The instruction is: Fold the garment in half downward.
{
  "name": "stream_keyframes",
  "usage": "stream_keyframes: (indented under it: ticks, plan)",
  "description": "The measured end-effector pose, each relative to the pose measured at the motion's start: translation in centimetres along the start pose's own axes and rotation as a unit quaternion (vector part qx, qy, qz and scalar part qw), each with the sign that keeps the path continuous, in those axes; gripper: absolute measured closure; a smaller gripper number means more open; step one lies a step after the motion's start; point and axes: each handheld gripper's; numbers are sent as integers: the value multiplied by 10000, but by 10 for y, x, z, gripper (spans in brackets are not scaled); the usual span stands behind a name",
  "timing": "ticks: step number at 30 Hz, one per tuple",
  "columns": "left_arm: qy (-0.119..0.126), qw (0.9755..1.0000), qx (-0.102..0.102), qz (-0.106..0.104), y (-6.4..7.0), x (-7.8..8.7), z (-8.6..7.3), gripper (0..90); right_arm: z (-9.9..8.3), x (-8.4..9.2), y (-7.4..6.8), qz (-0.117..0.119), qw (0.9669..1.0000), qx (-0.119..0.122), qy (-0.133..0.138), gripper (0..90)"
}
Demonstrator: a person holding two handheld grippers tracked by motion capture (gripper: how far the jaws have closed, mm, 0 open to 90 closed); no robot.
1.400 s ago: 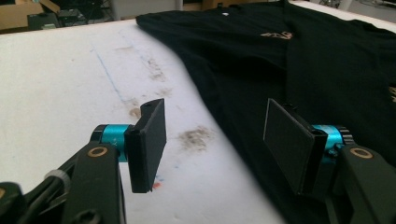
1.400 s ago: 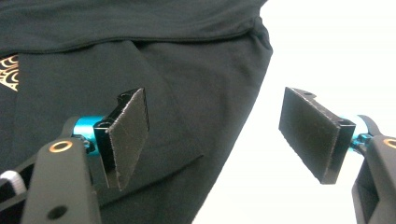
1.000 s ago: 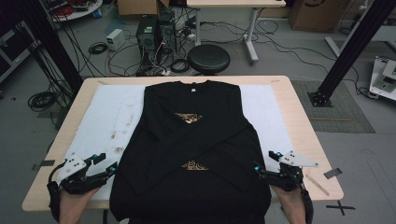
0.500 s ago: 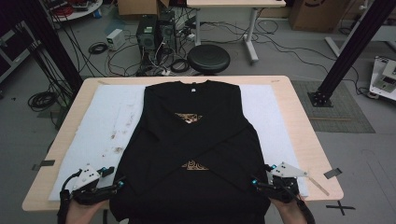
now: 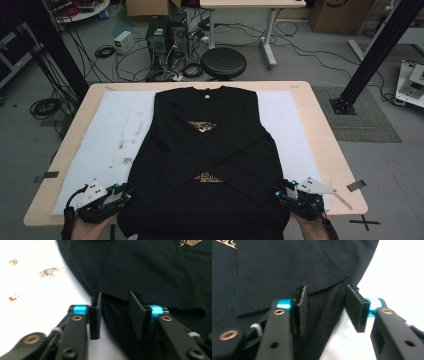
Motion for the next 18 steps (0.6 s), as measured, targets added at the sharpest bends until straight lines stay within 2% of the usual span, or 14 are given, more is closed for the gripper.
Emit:
stream_keyframes:
  ticks: [3, 6, 7, 8, 9, 15, 16, 18]
  plan:
    - [27, 10000, 10, -43, 2, 0, -1, 771, -1, 0, 0, 53, 10000, -16, 39, 693]
    - [56, 10000, -41, -57, 4, 0, -1, 851, -1, 0, -1, 67, 10000, -15, 41, 730]
    - [56, 10000, -41, -57, 4, 0, -1, 851, -2, 0, 0, 169, 9998, -71, 100, 730]
    - [-13, 9999, 40, -95, 3, 1, 0, 851, -2, 0, 0, 169, 9998, -71, 100, 806]
    - [-15, 9999, 59, -122, 2, 1, 0, 861, -4, 0, 3, 360, 9991, -157, 181, 868]
    - [-60, 9998, 28, -199, 0, 3, 0, 864, -4, 3, 4, 409, 9989, -198, 146, 878]
    - [-70, 9997, 58, -245, -2, 10, -4, 864, -4, 3, 4, 409, 9989, -198, 146, 878]
    - [-78, 9996, 36, -256, 0, 13, -5, 865, -10, 13, 3, 482, 9987, -168, 81, 880]
Point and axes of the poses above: each handheld gripper's, and its own axes: x roughly backward along the jaws, z roughly out of its top, y roughly to its right, and after that the axes turned 9 degrees about z, right-handed
